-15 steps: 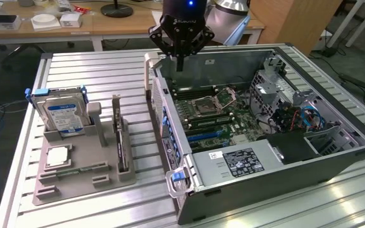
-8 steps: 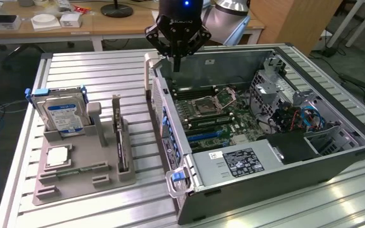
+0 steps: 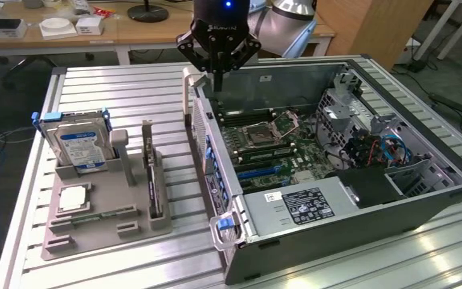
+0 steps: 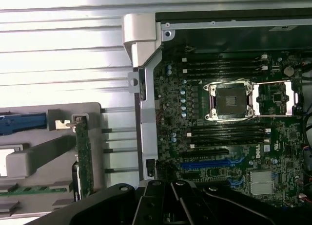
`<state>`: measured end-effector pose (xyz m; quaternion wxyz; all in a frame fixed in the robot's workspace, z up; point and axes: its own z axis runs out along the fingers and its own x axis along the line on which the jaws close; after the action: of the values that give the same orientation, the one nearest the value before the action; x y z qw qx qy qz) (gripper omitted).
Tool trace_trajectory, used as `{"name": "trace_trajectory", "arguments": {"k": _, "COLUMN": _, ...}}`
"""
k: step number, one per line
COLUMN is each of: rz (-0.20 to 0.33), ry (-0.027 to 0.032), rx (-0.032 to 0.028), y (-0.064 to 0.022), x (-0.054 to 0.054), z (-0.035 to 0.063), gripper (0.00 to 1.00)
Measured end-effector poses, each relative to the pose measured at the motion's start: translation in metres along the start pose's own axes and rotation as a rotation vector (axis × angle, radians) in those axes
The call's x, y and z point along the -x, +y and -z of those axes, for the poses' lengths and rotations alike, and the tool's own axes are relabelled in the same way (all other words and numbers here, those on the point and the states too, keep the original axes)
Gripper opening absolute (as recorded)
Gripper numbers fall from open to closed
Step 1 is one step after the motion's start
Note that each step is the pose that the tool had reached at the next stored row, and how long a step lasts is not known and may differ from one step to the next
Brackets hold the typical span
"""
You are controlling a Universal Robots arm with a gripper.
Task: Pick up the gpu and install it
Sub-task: 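Reach for the gpu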
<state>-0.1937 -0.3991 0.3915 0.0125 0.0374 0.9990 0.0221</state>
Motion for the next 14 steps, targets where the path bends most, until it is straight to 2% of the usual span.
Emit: {"name": "trace_trajectory", "arguments": {"k": 14, "rz": 0.000, "ry": 0.0001, "rx": 0.0000, "y": -0.0029, "x": -0.031, "z": 0.0002, "gripper": 0.10}}
